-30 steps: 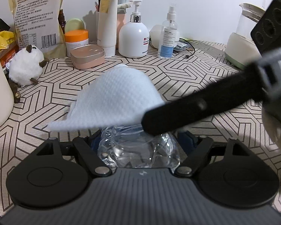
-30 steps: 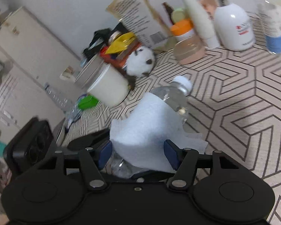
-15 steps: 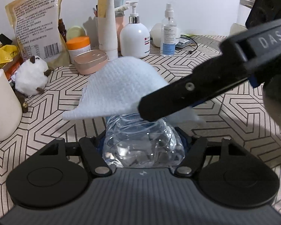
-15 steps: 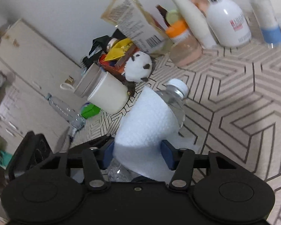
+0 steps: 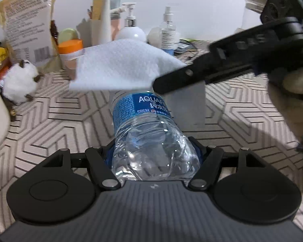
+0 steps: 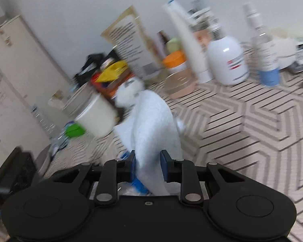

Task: Clean container
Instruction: 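Rub the wipe back over the bottle label with the right gripper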

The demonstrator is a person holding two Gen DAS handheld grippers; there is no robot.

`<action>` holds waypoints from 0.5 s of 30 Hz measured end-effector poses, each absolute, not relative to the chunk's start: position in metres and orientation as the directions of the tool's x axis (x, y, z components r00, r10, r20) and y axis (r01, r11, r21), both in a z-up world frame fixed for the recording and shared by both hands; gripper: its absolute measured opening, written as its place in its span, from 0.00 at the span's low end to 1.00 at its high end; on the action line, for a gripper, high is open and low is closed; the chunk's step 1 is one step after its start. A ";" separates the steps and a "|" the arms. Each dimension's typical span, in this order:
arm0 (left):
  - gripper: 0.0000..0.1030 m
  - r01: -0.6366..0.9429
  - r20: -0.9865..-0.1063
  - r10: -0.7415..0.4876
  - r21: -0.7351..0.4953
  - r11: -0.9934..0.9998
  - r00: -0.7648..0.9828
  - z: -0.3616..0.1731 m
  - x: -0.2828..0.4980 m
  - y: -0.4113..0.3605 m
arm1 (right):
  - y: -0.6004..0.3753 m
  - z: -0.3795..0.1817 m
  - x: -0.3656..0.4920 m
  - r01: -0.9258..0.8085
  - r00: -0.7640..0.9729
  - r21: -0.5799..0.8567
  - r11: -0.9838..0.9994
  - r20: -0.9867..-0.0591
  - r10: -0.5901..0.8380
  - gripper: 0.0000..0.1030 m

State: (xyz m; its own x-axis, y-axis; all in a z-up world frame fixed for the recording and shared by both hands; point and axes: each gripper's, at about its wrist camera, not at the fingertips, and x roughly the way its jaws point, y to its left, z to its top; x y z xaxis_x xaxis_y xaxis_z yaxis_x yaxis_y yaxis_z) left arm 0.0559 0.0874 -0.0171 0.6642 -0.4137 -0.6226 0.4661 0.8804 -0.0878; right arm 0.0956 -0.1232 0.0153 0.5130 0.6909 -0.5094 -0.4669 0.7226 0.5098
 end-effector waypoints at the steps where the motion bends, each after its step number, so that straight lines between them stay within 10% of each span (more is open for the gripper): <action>1: 0.66 0.475 -0.621 -0.426 -0.097 0.875 0.658 -0.017 0.057 0.087 | -0.126 0.016 0.096 -0.460 0.526 0.511 0.726 -0.502 0.686 0.29; 15: 0.66 0.429 -0.597 -0.550 -0.349 0.833 0.584 -0.013 0.057 0.101 | -0.122 0.030 0.082 -0.509 0.528 0.450 0.734 -0.510 0.679 0.33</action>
State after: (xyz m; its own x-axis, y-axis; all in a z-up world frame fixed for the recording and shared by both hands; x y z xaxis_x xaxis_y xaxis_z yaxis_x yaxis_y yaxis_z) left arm 0.0571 0.1007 -0.0134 0.5835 -0.5504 -0.5971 0.4286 0.8333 -0.3493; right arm 0.0822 -0.1225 0.0301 0.5278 0.6793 -0.5099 -0.5092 0.7335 0.4502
